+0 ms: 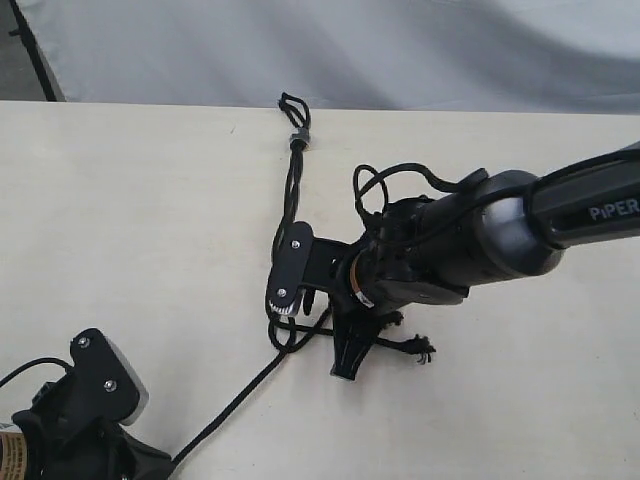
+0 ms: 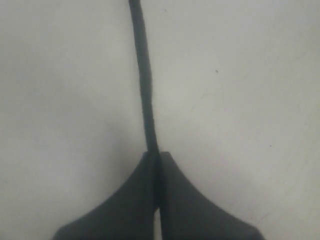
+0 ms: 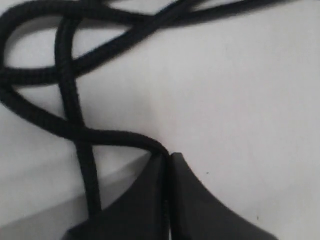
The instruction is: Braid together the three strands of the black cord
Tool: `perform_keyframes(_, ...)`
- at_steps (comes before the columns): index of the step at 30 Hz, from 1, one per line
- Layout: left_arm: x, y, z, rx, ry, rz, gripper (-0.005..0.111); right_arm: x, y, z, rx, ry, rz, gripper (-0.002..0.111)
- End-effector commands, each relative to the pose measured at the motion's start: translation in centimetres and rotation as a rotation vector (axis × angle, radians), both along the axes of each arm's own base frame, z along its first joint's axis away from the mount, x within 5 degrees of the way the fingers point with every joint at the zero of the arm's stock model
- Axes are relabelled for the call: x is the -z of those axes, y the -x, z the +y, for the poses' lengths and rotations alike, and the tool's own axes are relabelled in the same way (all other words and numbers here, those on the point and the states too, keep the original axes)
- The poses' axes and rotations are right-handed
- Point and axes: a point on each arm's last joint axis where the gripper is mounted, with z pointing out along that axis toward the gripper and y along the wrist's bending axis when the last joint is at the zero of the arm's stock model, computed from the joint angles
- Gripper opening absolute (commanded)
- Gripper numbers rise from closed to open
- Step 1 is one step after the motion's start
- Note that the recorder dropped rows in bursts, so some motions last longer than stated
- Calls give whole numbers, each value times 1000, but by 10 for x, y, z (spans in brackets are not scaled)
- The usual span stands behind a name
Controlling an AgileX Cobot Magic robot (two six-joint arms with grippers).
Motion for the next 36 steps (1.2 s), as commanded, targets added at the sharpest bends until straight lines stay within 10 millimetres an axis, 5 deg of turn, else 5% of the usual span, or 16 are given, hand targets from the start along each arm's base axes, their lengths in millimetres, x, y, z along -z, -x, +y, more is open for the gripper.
perform_keyframes(1,1,2,2,-11,-4,10,0,18,-10,-12,37,21,37,-1)
perform_keyframes(10,1,2,2,-8,-5,8,0,16,21,-10,125,167,186,-1)
perform_keyframes(18,1,2,2,-8,-5,8,0,0,74,19,-96,108,446,-1)
perform_keyframes(24,1,2,2,-8,-5,8,0,0,73,23,-124,80,433,-1)
perform_keyframes(31,1,2,2,-8,-5,8,0,-2,54,28,-270,74,206,-1)
perform_keyframes(36,1,2,2,-8,-5,8,0,1,36,16,-188,38,193,-1)
